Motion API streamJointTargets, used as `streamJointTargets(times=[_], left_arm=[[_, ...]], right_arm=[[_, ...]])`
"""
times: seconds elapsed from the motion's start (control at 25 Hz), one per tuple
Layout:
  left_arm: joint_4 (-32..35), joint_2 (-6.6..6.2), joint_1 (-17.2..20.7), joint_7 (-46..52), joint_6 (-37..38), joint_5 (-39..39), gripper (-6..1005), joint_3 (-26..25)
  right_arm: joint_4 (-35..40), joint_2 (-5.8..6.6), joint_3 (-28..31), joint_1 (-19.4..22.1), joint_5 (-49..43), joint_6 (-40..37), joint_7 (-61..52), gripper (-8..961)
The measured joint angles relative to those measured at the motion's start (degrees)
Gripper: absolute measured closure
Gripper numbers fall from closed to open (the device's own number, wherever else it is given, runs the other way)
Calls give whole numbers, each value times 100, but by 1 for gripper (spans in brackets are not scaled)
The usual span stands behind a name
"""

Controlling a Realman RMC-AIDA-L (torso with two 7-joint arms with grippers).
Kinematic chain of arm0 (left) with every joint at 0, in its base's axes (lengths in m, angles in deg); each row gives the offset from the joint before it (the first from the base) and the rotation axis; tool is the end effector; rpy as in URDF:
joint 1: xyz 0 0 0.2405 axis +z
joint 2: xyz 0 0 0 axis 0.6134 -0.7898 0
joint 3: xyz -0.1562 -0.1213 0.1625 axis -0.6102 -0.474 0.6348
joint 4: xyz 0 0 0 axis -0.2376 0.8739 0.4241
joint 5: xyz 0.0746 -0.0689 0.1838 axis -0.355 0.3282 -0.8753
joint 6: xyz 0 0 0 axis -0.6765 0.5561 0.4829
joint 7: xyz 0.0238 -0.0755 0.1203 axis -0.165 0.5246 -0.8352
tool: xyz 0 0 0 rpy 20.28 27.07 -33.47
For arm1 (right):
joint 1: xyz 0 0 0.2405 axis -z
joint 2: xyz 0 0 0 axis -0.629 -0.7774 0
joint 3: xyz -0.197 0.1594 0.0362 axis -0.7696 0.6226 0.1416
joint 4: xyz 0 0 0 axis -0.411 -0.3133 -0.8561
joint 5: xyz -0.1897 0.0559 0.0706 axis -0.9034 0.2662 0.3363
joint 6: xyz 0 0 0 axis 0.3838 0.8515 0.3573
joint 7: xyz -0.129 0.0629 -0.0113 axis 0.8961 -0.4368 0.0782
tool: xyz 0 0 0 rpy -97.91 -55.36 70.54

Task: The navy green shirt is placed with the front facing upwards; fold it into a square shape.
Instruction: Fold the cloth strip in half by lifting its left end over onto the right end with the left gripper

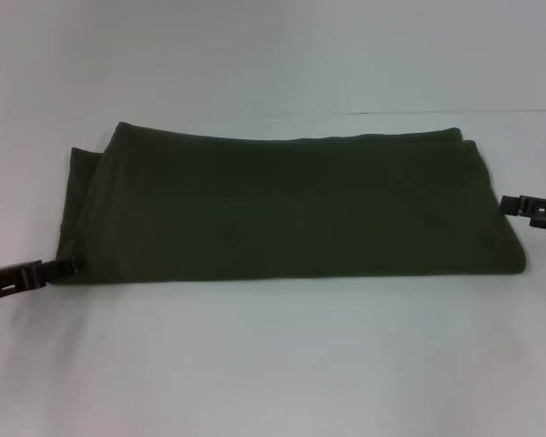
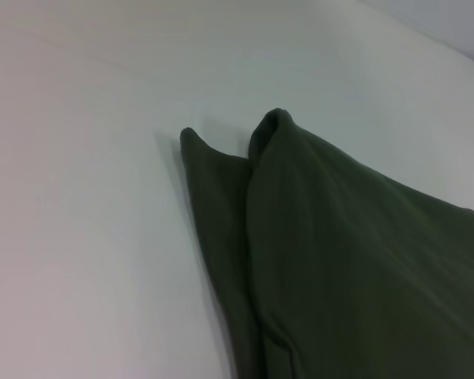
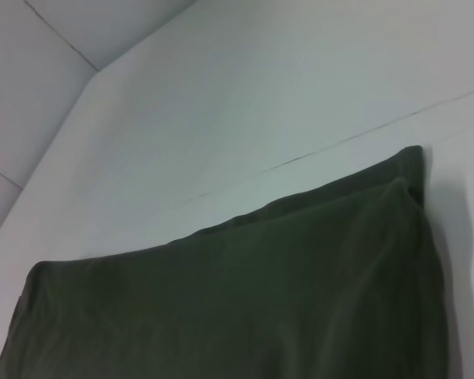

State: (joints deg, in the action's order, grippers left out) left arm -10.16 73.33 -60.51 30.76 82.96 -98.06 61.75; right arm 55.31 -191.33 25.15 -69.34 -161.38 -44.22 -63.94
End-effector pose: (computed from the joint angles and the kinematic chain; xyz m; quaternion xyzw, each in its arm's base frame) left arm -0.3569 0.3239 0.0355 -0.7457 -0.5550 -0.1738 0.3251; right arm 0.3431 0.3651 0.0654 -0.7455 0.5785 0.2216 0.2458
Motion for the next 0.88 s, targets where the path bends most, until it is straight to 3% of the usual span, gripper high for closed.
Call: streamJointTargets(times=[0.64, 0.88], left_arm=[[-30, 0, -63, -54, -112, -33, 214, 152], [-27, 0, -62, -55, -256, -63, 385, 151]], right_arm=[[3, -4, 61, 31, 11, 9, 2, 68], [26, -18, 62, 31, 8, 8, 1, 69]])
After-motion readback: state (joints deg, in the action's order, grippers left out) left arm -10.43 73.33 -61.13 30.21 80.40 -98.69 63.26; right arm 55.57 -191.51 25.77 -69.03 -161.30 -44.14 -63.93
